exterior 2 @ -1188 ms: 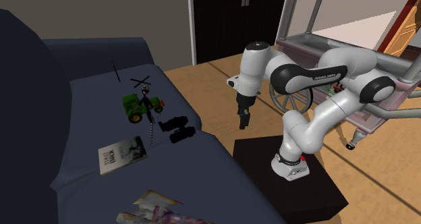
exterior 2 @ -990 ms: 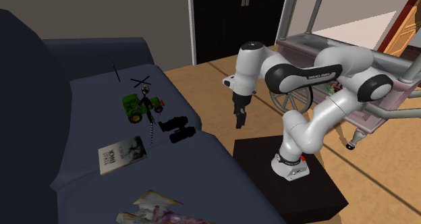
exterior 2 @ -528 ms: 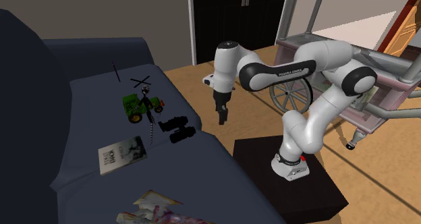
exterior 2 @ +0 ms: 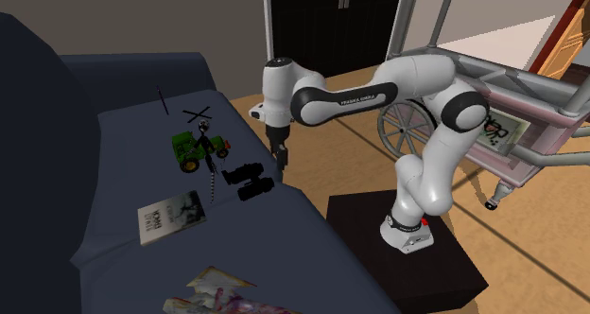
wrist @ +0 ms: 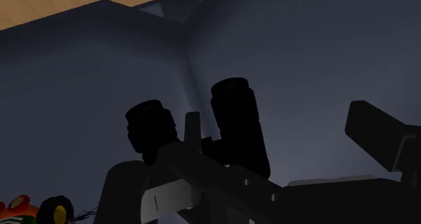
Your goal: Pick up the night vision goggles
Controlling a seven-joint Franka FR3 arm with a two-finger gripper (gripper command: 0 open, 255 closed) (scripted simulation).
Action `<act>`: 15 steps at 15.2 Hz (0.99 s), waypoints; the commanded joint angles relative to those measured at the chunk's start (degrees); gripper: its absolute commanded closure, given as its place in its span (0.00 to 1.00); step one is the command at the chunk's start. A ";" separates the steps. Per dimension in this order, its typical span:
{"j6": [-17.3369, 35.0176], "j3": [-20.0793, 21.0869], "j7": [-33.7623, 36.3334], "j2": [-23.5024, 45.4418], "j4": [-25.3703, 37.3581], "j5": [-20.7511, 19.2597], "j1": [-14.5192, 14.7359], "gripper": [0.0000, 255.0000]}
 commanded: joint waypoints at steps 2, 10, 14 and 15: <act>0.26 -1.09 -5.41 7.51 7.26 1.39 0.04 0.00; -0.80 -1.41 -14.21 21.57 22.23 4.45 -0.97 0.00; 2.36 -1.37 -14.27 21.34 18.85 4.44 -0.89 0.00; 3.14 -1.36 -14.29 21.33 18.05 4.44 -0.87 0.00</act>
